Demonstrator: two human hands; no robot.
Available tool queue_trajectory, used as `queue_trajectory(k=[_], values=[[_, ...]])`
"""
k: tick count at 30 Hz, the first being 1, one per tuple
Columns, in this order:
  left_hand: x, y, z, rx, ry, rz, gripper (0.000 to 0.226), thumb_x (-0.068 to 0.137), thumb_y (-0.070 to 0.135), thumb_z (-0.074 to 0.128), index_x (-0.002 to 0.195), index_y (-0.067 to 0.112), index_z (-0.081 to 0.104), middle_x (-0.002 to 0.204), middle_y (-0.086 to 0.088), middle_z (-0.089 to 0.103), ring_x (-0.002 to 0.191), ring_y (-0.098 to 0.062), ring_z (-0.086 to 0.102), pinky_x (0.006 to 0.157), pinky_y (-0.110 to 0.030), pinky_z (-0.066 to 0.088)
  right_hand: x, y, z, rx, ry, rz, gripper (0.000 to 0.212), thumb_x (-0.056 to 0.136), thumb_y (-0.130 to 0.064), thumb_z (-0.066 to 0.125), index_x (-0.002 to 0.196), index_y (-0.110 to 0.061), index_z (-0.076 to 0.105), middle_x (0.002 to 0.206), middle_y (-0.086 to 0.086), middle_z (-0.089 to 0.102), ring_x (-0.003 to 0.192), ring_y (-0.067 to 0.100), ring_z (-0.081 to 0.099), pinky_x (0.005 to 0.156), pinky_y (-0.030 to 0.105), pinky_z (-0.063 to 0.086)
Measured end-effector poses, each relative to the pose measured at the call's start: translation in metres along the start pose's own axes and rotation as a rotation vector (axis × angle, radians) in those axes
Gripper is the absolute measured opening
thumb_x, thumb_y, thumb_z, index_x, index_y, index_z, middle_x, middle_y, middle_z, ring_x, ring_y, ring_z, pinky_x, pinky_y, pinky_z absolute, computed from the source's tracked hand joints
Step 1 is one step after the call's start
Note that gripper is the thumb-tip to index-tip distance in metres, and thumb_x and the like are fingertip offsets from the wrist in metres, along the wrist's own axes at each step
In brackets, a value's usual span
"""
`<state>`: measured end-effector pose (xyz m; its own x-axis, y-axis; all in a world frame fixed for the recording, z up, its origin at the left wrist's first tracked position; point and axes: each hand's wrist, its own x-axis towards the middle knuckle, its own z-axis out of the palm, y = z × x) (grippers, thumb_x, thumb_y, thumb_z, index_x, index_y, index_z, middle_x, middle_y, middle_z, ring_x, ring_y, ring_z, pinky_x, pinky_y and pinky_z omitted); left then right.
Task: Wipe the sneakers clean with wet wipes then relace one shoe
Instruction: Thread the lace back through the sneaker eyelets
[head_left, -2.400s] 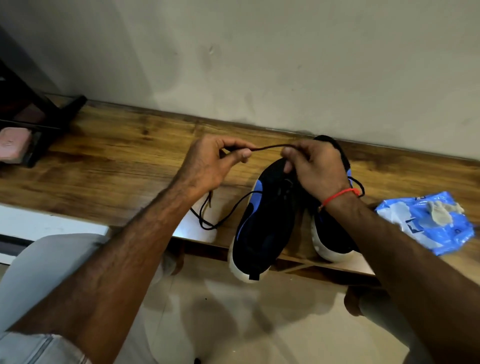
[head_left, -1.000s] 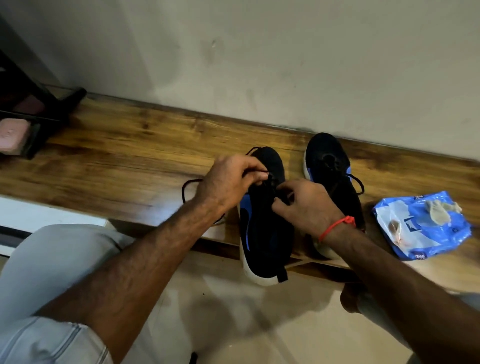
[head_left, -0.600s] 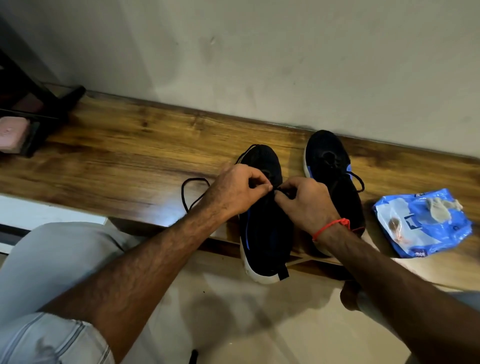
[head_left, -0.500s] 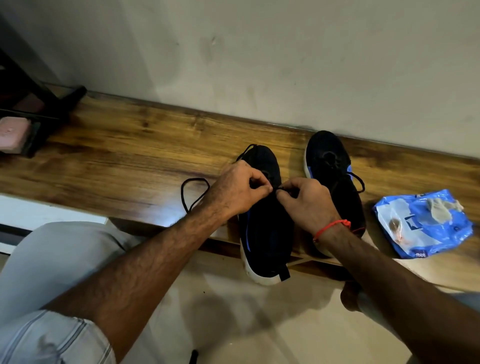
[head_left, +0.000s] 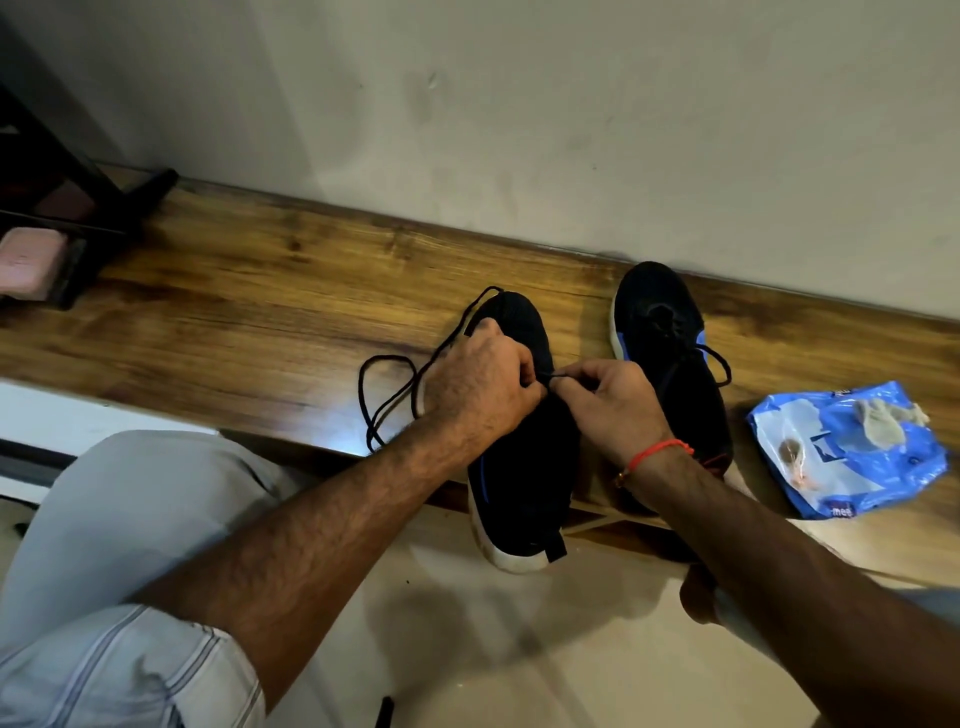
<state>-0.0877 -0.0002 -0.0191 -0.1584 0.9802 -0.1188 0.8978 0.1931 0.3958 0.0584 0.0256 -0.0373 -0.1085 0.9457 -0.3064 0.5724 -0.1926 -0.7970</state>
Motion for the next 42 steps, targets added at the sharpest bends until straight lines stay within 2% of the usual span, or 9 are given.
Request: queue_trajectory(k=[6, 12, 16, 19, 23, 26, 36, 39, 42], values=[[0.001, -0.007, 0.01, -0.037, 0.026, -0.002, 0.015, 0.09, 0.048, 0.068, 0.091, 0.034, 0.073, 0.11, 0.006, 0.051, 0.103, -0.014, 0.056, 0.078, -0.037, 0.053, 0.002, 0.001, 0.002, 0.037, -0.005, 0.011, 0.008, 0.088, -0.026, 0.069, 0.087, -0.025, 0.076, 0.086, -0.004, 0.074, 0.088, 0.012, 0.07, 0.083, 0.042, 0.06], [0.011, -0.017, 0.008, -0.412, -0.115, -0.068, 0.008, 0.087, 0.028, 0.077, 0.09, 0.023, 0.083, 0.091, 0.009, 0.076, 0.088, -0.002, 0.067, 0.072, -0.018, 0.051, 0.0, 0.003, -0.002, 0.033, 0.016, 0.013, 0.009, 0.087, -0.027, 0.069, 0.084, -0.027, 0.076, 0.082, -0.005, 0.074, 0.084, 0.01, 0.07, 0.08, 0.04, 0.06], [0.009, -0.019, 0.007, -0.558, -0.163, -0.128, 0.007, 0.085, 0.028, 0.08, 0.09, 0.023, 0.083, 0.09, 0.011, 0.077, 0.091, -0.001, 0.069, 0.087, -0.031, 0.058, 0.0, 0.0, -0.002, 0.001, 0.025, -0.008, 0.009, 0.088, -0.026, 0.068, 0.082, -0.027, 0.075, 0.08, -0.006, 0.073, 0.081, 0.009, 0.069, 0.077, 0.034, 0.06], [0.01, -0.017, 0.007, -0.435, -0.131, -0.123, 0.009, 0.085, 0.034, 0.078, 0.087, 0.027, 0.081, 0.092, 0.013, 0.074, 0.089, -0.003, 0.067, 0.084, -0.036, 0.059, 0.0, -0.001, -0.001, -0.001, 0.02, -0.015, 0.01, 0.089, -0.025, 0.066, 0.086, -0.026, 0.076, 0.079, -0.006, 0.073, 0.081, 0.01, 0.069, 0.077, 0.034, 0.06], [0.003, -0.009, 0.004, -0.096, 0.0, -0.064, 0.014, 0.086, 0.049, 0.072, 0.082, 0.036, 0.07, 0.11, 0.006, 0.052, 0.098, -0.012, 0.054, 0.073, -0.037, 0.056, 0.001, 0.001, 0.003, 0.023, 0.021, -0.027, 0.013, 0.09, -0.023, 0.065, 0.09, -0.023, 0.078, 0.08, -0.005, 0.074, 0.082, 0.012, 0.07, 0.08, 0.041, 0.06], [-0.001, -0.004, 0.005, -0.004, 0.058, -0.046, 0.018, 0.089, 0.049, 0.067, 0.079, 0.035, 0.062, 0.114, 0.006, 0.054, 0.101, -0.016, 0.057, 0.069, -0.033, 0.049, 0.001, 0.002, 0.008, 0.039, 0.025, -0.046, 0.014, 0.091, -0.023, 0.064, 0.093, -0.022, 0.078, 0.084, -0.005, 0.074, 0.086, 0.012, 0.07, 0.082, 0.041, 0.059], [0.007, -0.015, 0.014, -0.351, 0.013, -0.035, 0.008, 0.089, 0.024, 0.075, 0.086, 0.016, 0.077, 0.101, 0.007, 0.055, 0.101, -0.008, 0.055, 0.081, -0.018, 0.039, -0.001, 0.005, 0.002, 0.15, -0.048, -0.019, 0.008, 0.088, -0.024, 0.071, 0.093, -0.023, 0.077, 0.085, 0.001, 0.074, 0.088, 0.018, 0.071, 0.084, 0.043, 0.059], [0.006, -0.012, 0.011, -0.434, -0.001, -0.048, 0.01, 0.09, 0.021, 0.075, 0.091, 0.012, 0.079, 0.084, 0.018, 0.05, 0.086, 0.0, 0.052, 0.072, -0.008, 0.035, -0.001, 0.005, 0.0, 0.154, -0.016, 0.0, 0.007, 0.086, -0.024, 0.071, 0.09, -0.024, 0.077, 0.084, -0.001, 0.074, 0.086, 0.016, 0.07, 0.083, 0.041, 0.06], [0.008, -0.01, 0.004, -0.434, -0.071, -0.067, 0.009, 0.09, 0.022, 0.075, 0.092, 0.015, 0.081, 0.081, 0.016, 0.061, 0.08, 0.001, 0.059, 0.059, -0.002, 0.034, -0.003, 0.006, 0.002, 0.153, 0.004, -0.015, 0.008, 0.087, -0.024, 0.071, 0.091, -0.023, 0.078, 0.085, -0.004, 0.074, 0.087, 0.013, 0.07, 0.084, 0.04, 0.059]])
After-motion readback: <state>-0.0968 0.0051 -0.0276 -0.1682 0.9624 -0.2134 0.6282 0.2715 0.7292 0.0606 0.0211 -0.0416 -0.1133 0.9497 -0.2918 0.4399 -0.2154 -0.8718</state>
